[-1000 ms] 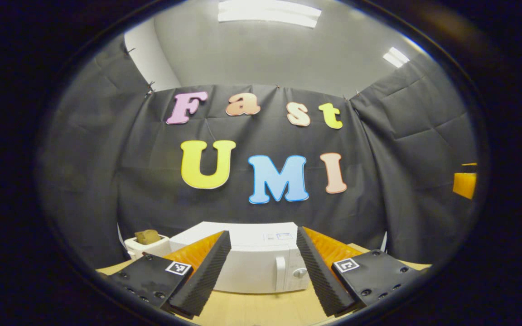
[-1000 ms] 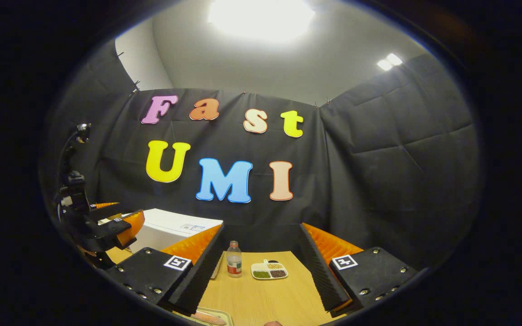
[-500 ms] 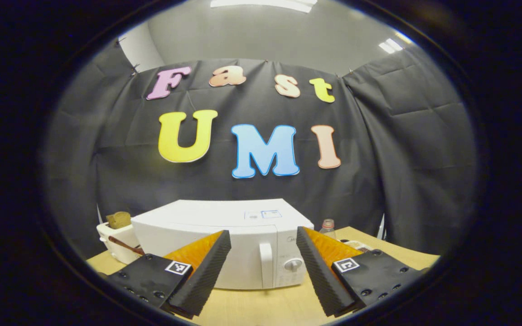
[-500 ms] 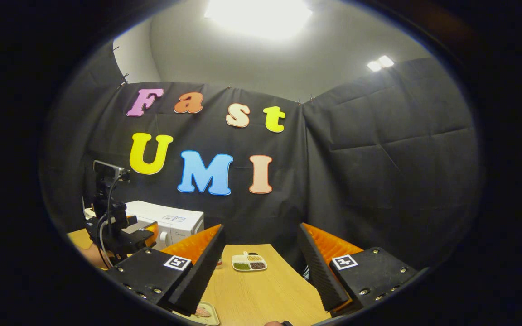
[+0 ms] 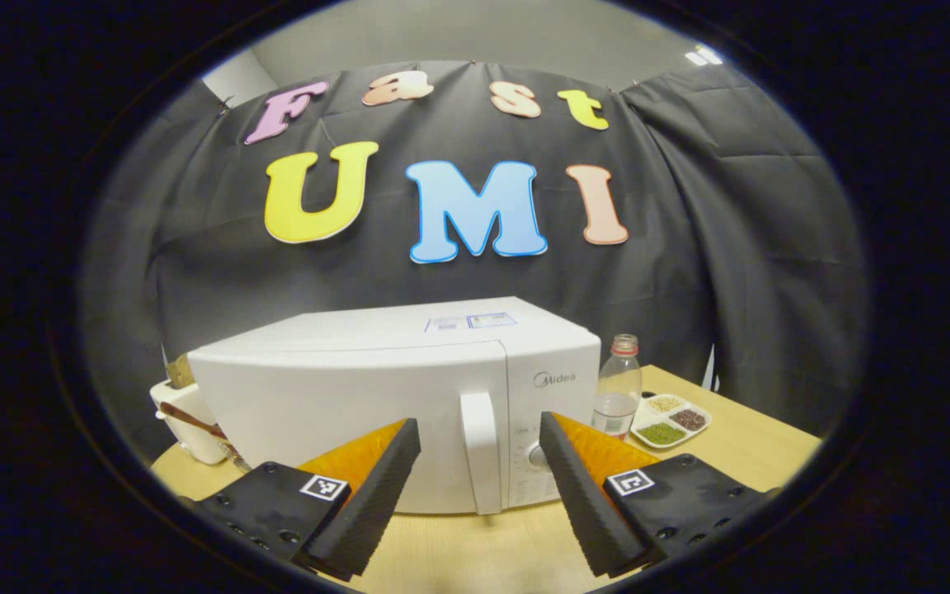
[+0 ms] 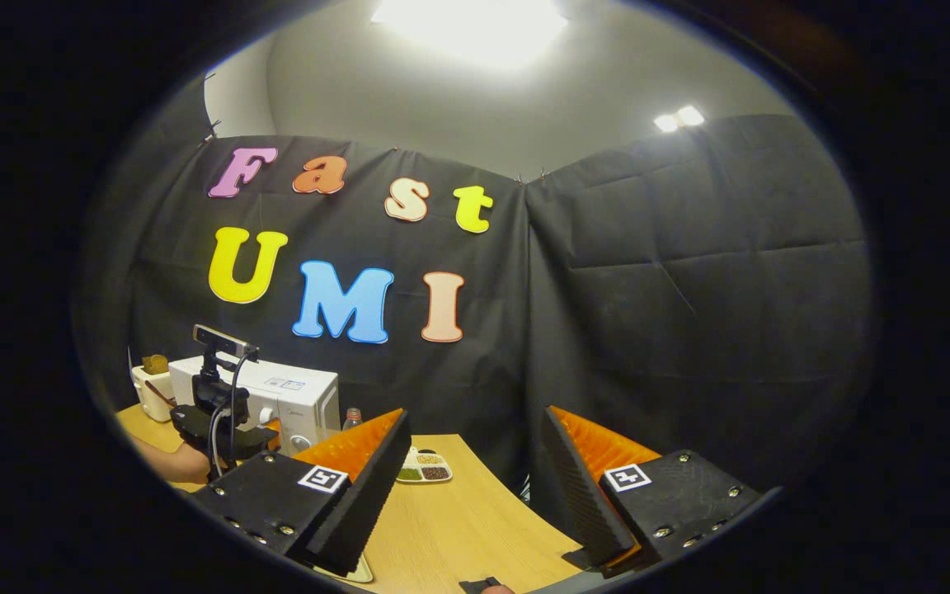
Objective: Open the microwave oven with the left hand, put the food in, and close the microwave oven.
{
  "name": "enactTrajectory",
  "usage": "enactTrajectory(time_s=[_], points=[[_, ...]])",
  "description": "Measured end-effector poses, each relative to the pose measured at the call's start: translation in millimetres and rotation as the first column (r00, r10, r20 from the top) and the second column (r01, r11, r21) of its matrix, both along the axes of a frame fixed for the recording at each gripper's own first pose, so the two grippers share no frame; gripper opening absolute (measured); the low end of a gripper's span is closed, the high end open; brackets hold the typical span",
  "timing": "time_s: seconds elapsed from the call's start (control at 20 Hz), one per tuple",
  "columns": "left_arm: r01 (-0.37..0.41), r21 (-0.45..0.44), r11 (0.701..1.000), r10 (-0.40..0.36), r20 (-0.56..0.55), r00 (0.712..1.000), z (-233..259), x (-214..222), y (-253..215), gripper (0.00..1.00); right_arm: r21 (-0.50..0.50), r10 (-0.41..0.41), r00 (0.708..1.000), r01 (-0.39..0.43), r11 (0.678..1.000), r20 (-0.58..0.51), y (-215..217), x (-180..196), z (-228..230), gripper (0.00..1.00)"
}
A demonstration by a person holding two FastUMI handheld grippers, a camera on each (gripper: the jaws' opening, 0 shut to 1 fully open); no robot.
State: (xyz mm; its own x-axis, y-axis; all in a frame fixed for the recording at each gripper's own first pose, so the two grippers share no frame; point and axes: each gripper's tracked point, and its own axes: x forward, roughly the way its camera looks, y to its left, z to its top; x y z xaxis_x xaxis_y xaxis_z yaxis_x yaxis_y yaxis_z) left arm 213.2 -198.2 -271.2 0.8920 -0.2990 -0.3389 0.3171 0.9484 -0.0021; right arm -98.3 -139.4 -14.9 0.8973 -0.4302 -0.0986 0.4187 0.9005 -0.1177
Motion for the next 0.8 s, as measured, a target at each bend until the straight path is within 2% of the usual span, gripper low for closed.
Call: enactTrajectory(time_s=[0.1,0.4,0.45,0.55,0.75,0.8], points=[[-0.007,0.007,1.000,0.007,-0.023,1.000,-12.6,3.1,-0.8,1.00,0.000,-0.013,1.000,0.013,1.000,-0.010,-3.4,-4.9,-1.6,0.97],[-0.006,0.039,0.999,0.008,-0.046,0.999,-31.6,14.1,-6.6,0.73,-0.008,-0.026,0.999,0.026,1.000,-0.029,-7.5,-8.3,-4.6,0.97],[-0.004,0.042,0.999,0.006,-0.044,0.999,-32.3,16.7,-8.2,0.60,-0.010,-0.021,0.999,0.021,1.000,-0.032,-6.1,-6.9,-5.0,0.97],[0.001,0.052,0.999,0.001,-0.047,0.999,-35.8,17.9,-12.2,0.46,-0.016,-0.013,0.999,0.012,1.000,-0.035,-4.5,-5.5,-5.2,0.97],[-0.018,0.050,0.999,0.023,-0.092,0.995,-41.1,19.1,-10.4,0.32,-0.009,0.011,0.999,-0.011,1.000,-0.048,-1.9,-4.0,-10.6,0.97],[-0.015,0.057,0.998,0.020,-0.100,0.995,-40.4,17.1,-11.5,0.32,-0.007,0.014,0.999,-0.015,1.000,-0.053,-2.5,-4.6,-12.6,0.97]])
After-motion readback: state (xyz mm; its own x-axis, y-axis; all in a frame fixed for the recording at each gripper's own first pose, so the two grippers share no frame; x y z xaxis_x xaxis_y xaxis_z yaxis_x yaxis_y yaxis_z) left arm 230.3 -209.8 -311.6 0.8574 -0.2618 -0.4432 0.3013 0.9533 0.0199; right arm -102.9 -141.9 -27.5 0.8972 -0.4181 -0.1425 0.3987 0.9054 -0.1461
